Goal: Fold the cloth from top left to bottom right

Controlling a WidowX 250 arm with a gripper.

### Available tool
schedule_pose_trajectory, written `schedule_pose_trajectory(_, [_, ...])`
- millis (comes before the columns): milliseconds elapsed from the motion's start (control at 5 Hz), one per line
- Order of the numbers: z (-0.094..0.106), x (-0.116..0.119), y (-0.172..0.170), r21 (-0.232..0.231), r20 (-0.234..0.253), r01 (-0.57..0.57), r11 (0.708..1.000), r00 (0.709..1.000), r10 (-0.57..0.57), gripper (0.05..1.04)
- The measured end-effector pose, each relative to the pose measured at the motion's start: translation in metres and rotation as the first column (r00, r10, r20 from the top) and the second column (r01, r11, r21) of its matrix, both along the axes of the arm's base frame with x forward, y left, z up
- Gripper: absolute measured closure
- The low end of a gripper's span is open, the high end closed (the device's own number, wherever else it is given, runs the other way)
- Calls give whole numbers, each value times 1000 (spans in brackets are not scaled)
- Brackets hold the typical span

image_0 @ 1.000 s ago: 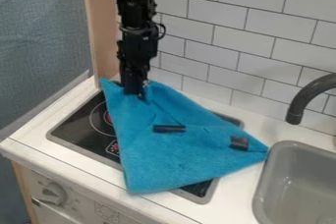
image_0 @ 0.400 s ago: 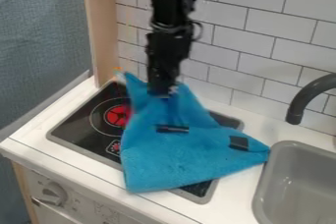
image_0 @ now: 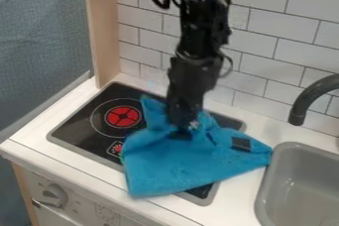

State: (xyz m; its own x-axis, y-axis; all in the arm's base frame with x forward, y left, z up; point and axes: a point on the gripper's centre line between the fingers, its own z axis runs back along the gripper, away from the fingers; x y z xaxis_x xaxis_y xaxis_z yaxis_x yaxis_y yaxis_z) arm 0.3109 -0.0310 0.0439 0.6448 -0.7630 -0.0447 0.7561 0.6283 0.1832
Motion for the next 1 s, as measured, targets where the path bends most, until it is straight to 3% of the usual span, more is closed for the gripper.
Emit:
schedule_pose_trajectory(400, [-27,-28,-4,-12,-36,20,1000,999,-20,1034])
schedule_pose_trajectory(800, [-40,-33,-11,-42,-67,40,998,997,-42,1009])
schedule_pose_trajectory(1000, [-41,-34,-13,-48,-71,48,998,996,-52,853])
